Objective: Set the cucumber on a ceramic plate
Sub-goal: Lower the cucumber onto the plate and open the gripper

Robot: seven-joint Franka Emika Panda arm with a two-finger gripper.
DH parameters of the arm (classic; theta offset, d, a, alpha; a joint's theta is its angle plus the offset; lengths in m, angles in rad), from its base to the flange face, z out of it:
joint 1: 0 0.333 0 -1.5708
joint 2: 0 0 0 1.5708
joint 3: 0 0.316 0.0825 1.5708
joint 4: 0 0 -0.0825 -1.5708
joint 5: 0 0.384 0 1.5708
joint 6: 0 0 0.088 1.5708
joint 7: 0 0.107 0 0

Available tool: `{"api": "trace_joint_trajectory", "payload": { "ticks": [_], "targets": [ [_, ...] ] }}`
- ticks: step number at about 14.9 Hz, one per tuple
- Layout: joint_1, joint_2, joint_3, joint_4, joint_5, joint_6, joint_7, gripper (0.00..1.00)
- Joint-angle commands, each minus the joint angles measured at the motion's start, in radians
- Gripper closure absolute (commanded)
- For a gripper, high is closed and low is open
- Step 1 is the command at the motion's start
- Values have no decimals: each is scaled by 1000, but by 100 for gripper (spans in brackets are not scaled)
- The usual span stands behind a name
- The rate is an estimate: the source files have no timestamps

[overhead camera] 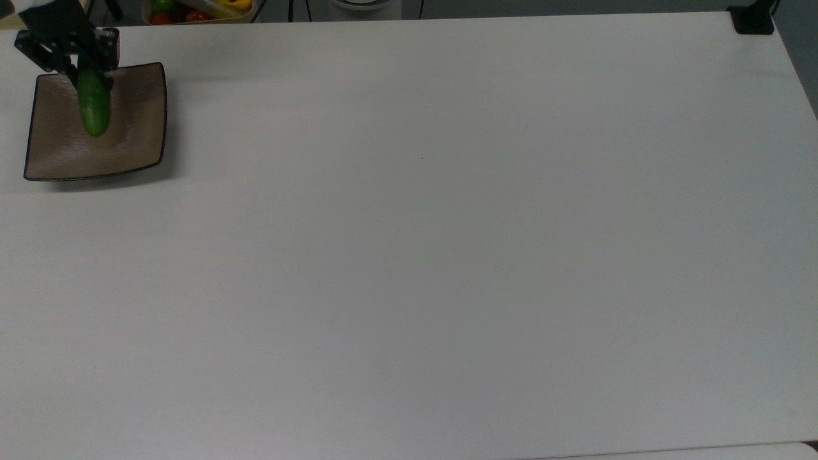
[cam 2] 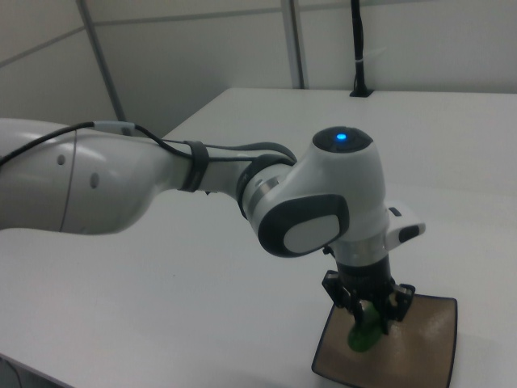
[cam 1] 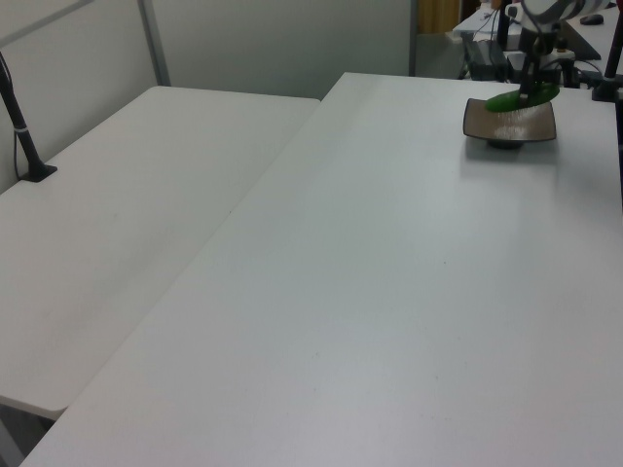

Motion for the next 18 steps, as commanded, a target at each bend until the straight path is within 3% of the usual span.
{"api": "trace_joint_trajectory", "payload": {
  "ticks": [1,3,5,11,14,18],
  "targets": [
    [4,9,-6,-27,24,44,-31,61],
    [4,10,-6,-30,24,44,-31,33],
    [4,18,-6,-30,24,44,-29,15],
    [16,-28,-6,-15,24,-16,-22,0],
    [38,-82,-4,83,24,-212,-13,0],
    [124,-203,-1,184,24,-431,73,0]
  ]
}}
